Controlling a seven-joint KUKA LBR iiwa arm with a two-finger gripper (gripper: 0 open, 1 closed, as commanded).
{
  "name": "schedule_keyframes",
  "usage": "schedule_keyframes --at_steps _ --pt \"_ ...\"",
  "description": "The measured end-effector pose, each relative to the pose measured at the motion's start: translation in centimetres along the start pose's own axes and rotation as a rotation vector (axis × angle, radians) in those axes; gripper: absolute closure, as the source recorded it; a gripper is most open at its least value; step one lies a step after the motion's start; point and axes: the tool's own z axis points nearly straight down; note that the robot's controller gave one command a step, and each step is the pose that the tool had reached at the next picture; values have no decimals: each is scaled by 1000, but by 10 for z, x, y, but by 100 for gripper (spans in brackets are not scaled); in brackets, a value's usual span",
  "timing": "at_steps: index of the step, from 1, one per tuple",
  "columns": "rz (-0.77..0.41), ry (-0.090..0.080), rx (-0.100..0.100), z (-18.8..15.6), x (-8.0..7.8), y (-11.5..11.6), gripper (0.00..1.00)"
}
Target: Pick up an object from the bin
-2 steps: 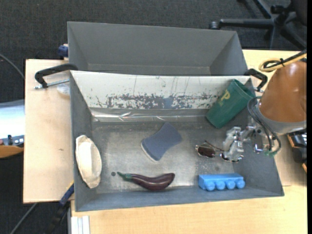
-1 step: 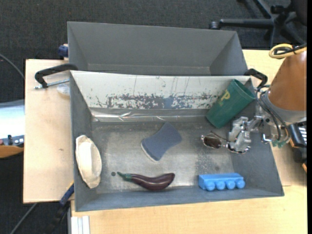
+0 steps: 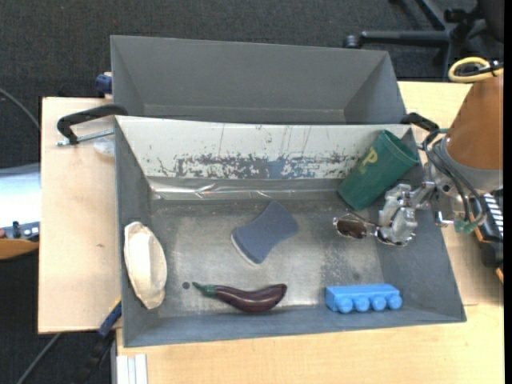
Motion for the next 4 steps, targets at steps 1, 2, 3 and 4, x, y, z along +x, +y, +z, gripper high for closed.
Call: schedule_keyframes --at_steps 1,2,3,4 --pt "-1 -14 2 41 0 -2 100" --pt "11 3 -1 17 7 3 100" --pt "9 -12 1 -38 3 3 100" --pt "12 -12 1 3 9 -4 100"
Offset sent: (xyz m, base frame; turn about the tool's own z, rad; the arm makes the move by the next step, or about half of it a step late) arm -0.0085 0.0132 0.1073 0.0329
